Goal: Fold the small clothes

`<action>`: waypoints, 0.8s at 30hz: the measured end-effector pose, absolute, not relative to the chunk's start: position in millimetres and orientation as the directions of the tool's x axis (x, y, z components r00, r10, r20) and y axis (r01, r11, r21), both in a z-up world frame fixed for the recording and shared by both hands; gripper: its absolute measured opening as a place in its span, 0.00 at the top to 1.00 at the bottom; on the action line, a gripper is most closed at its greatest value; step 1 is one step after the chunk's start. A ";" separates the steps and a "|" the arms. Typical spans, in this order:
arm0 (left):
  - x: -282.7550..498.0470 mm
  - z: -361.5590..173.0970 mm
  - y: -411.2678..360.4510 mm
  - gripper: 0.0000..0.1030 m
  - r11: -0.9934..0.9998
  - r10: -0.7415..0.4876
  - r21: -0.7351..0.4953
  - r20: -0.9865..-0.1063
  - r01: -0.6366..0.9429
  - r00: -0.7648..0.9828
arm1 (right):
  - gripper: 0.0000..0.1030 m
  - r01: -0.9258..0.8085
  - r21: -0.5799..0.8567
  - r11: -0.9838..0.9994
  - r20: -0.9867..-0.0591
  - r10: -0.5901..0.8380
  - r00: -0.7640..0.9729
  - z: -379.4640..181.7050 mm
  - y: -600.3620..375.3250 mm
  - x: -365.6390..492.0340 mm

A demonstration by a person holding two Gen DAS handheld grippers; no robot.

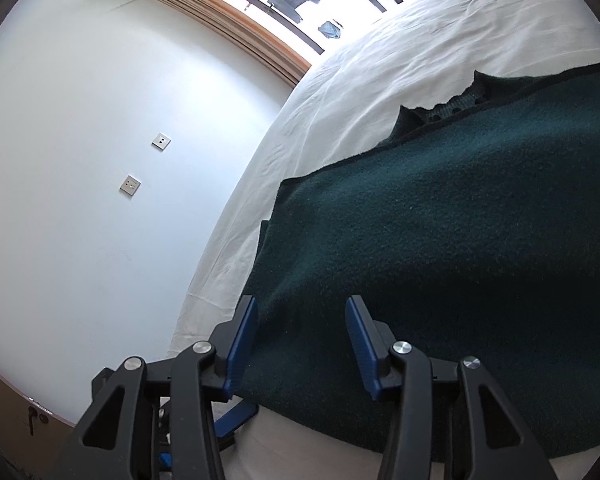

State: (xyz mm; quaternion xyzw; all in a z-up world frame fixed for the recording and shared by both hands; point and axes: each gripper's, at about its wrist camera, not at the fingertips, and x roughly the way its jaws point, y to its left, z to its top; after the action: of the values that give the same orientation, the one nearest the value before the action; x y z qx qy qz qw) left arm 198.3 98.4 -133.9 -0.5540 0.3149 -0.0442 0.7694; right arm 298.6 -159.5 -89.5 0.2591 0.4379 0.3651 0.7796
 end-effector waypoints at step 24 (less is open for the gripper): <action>303.6 -115.0 83.7 0.93 0.501 -0.356 -0.823 -0.478 -0.268 0.803 | 0.71 -0.241 0.737 0.631 -0.546 0.767 0.337 -118.5 -181.1 350.7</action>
State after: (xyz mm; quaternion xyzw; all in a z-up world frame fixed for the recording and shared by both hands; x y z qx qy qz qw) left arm 303.6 83.7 -115.0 -0.4987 0.3125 -0.0273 0.8081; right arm 350.7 -181.1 -118.5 0.2777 0.4736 0.3276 0.7689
